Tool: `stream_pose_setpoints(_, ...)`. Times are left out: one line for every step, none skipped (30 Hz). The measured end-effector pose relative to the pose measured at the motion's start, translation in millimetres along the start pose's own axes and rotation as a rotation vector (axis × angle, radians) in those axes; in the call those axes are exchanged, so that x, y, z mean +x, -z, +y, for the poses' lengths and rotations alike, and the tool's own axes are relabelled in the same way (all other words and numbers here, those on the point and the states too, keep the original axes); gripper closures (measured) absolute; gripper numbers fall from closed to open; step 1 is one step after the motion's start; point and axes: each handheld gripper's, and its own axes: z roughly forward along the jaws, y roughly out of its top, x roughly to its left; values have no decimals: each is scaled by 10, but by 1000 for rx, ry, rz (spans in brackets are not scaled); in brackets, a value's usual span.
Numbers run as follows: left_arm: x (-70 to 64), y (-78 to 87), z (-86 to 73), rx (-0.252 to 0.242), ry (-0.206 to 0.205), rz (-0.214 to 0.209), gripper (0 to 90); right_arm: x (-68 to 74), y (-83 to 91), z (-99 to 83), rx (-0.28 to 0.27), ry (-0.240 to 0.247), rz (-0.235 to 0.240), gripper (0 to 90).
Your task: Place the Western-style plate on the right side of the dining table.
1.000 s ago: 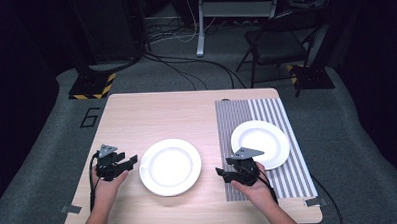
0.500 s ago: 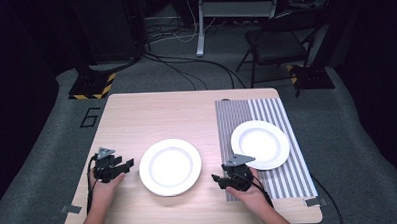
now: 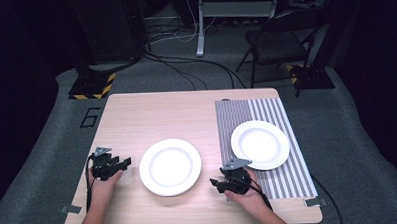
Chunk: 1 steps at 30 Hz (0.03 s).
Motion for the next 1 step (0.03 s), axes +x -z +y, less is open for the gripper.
stream_pose_setpoints(0,0,0,0,0,0,437,-2,-4,-6,1,8,-5,398)
